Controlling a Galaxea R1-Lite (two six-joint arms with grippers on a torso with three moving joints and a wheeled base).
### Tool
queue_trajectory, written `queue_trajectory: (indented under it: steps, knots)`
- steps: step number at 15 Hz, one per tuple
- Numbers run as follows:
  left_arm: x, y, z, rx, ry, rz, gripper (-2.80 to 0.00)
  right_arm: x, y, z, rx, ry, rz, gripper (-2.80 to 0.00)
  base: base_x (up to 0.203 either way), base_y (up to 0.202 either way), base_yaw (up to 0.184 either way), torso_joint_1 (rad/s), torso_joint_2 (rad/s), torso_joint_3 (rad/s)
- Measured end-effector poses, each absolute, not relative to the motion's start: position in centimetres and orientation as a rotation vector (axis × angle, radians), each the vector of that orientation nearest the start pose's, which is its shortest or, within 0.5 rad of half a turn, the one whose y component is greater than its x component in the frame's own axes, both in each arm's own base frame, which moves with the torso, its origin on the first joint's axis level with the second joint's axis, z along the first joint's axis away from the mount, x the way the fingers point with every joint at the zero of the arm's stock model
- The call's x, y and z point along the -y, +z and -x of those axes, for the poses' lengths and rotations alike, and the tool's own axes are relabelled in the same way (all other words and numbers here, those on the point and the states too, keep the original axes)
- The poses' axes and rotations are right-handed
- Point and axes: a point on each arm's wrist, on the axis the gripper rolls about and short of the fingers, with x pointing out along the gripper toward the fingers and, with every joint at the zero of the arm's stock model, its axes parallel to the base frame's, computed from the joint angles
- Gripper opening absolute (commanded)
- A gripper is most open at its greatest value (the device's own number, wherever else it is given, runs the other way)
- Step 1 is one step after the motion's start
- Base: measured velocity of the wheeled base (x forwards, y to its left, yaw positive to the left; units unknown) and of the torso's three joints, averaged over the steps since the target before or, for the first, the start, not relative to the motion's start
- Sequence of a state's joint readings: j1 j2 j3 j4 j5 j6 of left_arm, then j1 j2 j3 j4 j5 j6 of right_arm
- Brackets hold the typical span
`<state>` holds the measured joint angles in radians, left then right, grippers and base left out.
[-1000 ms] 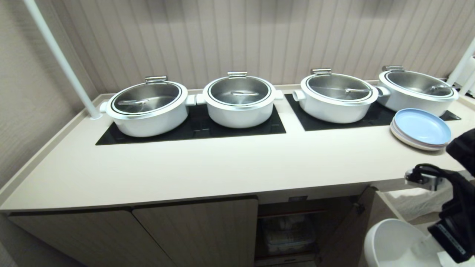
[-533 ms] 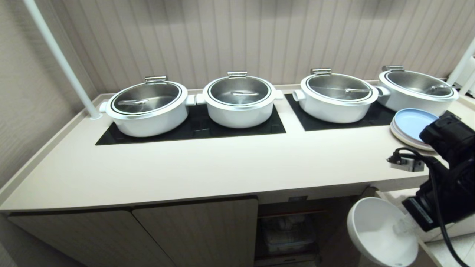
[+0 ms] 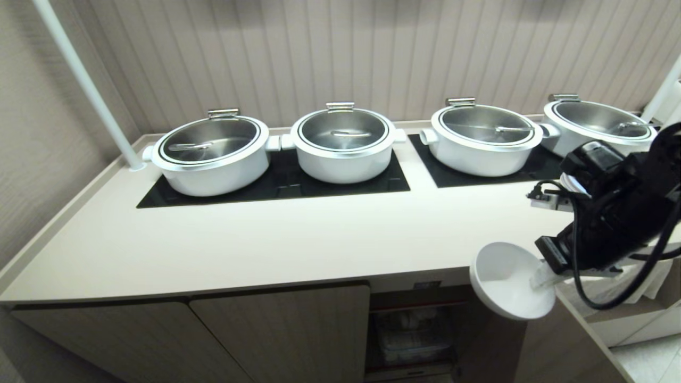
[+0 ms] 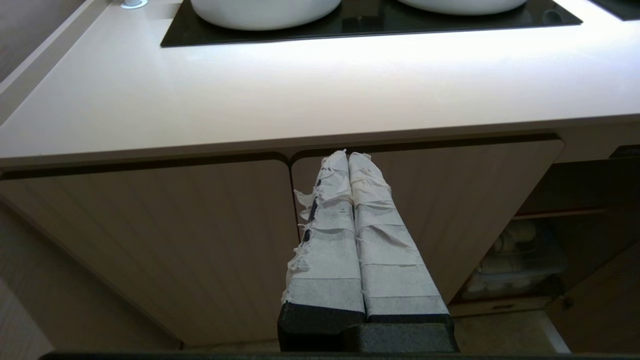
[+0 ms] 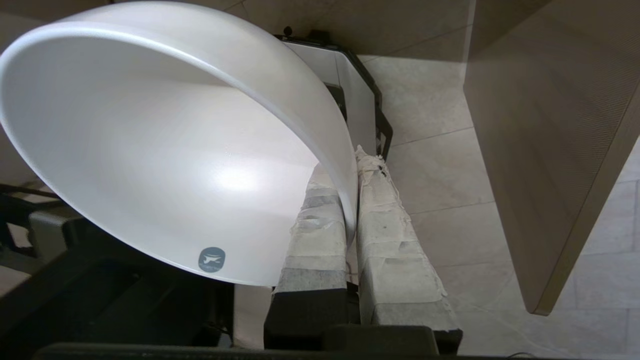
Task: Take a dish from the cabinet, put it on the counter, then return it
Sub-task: Place it on the table
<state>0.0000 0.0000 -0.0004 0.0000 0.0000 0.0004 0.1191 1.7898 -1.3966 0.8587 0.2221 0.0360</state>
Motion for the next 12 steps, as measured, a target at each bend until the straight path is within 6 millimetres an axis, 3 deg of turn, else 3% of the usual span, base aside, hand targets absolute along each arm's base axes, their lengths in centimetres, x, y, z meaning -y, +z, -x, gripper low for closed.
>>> queue_trajectory:
  steps: [5, 12]
  knots:
    - [0.0, 7.6, 2.3, 0.0, 0.0, 0.0, -2.8, -4.0, 20.6, -31.4, -1.251, 0.245, -0.119, -2.8, 0.0, 0.0, 0.0, 0.0, 0.0, 0.0]
    - [0.0, 7.6, 2.3, 0.0, 0.0, 0.0, -2.8, -3.6, 21.4, -34.0, -1.254, 0.225, -0.132, -2.8, 0.0, 0.0, 0.0, 0.0, 0.0, 0.0]
